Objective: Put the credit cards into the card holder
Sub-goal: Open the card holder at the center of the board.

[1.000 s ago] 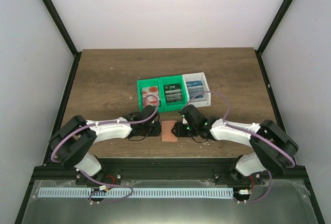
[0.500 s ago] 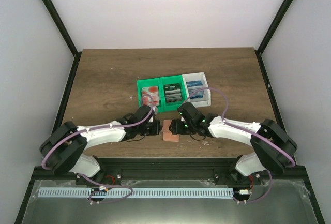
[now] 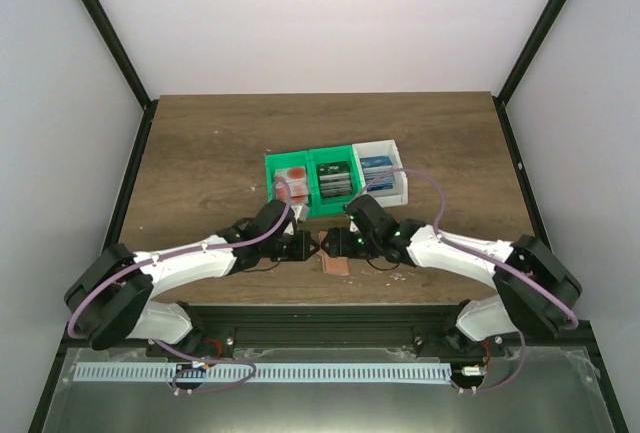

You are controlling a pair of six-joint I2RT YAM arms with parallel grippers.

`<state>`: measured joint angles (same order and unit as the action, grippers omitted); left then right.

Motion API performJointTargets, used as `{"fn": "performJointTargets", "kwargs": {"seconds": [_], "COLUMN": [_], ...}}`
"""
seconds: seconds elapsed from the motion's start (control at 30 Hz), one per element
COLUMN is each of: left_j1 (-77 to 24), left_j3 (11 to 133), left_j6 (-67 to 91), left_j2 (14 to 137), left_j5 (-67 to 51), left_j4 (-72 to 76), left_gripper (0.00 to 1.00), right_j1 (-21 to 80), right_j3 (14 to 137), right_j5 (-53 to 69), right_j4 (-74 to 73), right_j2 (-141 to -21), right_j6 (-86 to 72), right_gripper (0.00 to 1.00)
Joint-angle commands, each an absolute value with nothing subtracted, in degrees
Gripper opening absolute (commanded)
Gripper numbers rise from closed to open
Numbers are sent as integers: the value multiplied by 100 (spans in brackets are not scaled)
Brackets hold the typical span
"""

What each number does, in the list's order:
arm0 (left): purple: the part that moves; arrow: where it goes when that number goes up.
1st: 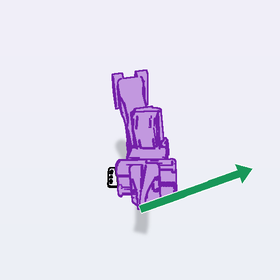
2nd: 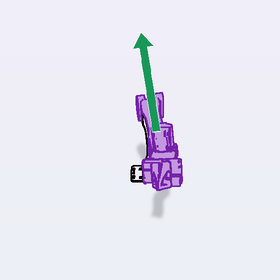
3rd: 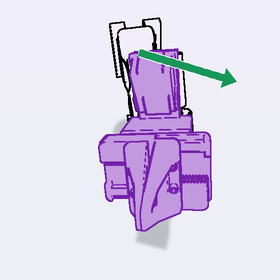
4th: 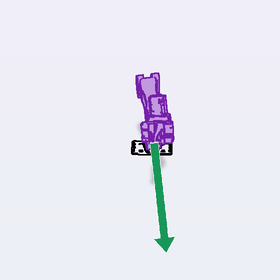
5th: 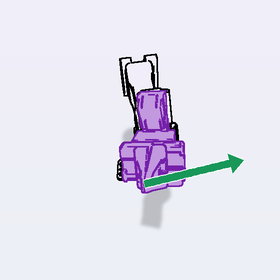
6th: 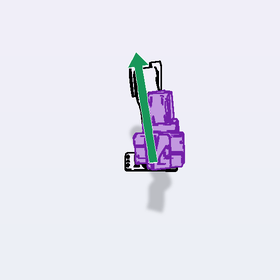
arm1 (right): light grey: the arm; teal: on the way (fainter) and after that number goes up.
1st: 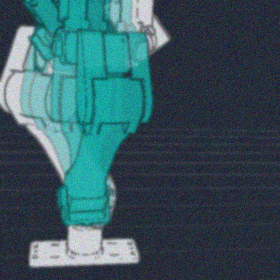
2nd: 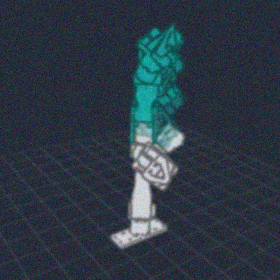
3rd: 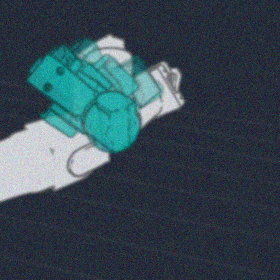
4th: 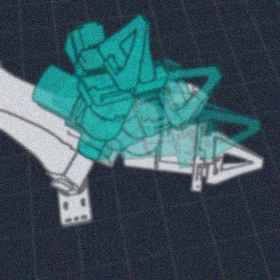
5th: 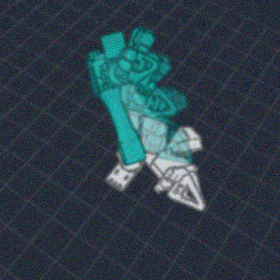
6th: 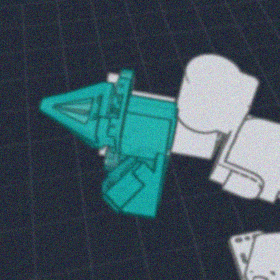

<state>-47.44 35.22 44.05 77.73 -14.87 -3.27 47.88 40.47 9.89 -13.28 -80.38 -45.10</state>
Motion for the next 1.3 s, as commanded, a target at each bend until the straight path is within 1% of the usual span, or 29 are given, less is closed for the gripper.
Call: {"fn": "performJointTargets", "kwargs": {"seconds": [0.0,0.17,0.57,0.73,0.93,1.03,1.13,1.27], "left_j1": [-4725,-4728,-4725,-4728,-4720,-4723,-4725,-4725], "left_j3": [3684,3778,3769,3800,3813,3819,3804,3826], "left_j6": [4283,4201,4188,4132,4070,4053,4059,4046], "left_j2": [7620,7515,7466,7496,7520,7577,7610,7614], "left_j5": [-1870,-1767,-1844,-1695,-1318,-1014,-954,-1044], "left_j4": [-215,-336,-312,-429,-738,-985,-1073,-1029], "left_gripper": [0,0,0,0,0,0,0,0], "right_j1": [4843,4842,4843,4842,4843,4845,4843,4843], "right_j3": [3884,3764,3881,3879,3965,4065,4134,4244], "right_j5": [1191,1054,675,546,176,-146,-418,-336], "right_j4": [-818,-960,-1449,-1539,-1810,-2018,-2170,-2141], "right_j2": [-7529,-7468,-7695,-7680,-7663,-7592,-7475,-7472], "right_j6": [-4590,-4619,-4657,-4688,-4681,-4637,-4596,-4404], "right_gripper": [75,75,63,61,61,65,69,72]}}
